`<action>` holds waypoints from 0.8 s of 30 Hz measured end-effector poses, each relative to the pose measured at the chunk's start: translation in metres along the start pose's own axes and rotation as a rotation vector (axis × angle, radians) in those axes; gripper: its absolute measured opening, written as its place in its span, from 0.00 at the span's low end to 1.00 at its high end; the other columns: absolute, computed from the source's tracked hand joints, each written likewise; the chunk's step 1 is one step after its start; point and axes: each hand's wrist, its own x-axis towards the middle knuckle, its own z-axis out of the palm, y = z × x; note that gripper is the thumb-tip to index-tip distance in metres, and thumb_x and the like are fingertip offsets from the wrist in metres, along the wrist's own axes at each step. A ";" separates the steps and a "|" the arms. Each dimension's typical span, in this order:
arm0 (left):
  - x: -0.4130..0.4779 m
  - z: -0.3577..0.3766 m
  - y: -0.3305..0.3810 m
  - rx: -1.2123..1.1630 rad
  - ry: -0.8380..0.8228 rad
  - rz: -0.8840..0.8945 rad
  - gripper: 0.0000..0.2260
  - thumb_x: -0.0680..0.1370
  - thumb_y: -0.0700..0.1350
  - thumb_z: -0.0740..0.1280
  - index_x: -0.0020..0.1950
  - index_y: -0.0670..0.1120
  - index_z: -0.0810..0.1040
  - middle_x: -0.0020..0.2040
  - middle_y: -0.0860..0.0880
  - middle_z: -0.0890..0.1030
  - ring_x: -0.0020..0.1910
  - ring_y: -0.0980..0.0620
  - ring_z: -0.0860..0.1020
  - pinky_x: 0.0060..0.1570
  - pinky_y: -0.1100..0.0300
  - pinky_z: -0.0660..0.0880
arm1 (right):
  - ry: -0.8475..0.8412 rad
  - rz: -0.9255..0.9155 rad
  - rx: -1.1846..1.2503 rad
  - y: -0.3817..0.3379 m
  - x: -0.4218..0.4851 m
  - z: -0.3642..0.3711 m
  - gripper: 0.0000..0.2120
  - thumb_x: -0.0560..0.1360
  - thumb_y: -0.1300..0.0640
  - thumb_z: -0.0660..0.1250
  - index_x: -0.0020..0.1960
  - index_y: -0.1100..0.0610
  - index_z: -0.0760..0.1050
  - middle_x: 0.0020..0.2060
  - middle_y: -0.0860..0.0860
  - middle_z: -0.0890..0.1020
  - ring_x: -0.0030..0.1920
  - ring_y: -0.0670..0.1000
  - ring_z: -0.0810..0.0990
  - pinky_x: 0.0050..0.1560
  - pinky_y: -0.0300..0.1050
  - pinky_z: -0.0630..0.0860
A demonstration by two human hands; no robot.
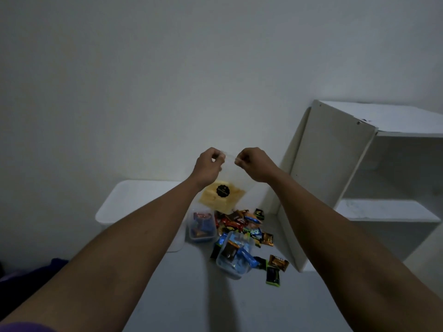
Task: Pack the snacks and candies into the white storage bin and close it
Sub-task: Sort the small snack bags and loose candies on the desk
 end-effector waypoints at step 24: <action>0.024 0.001 -0.004 0.067 0.021 -0.047 0.06 0.80 0.46 0.68 0.48 0.44 0.79 0.41 0.49 0.80 0.36 0.54 0.78 0.33 0.65 0.69 | -0.053 -0.055 0.105 0.017 0.036 0.020 0.07 0.80 0.50 0.64 0.46 0.51 0.76 0.44 0.46 0.79 0.47 0.52 0.78 0.53 0.58 0.77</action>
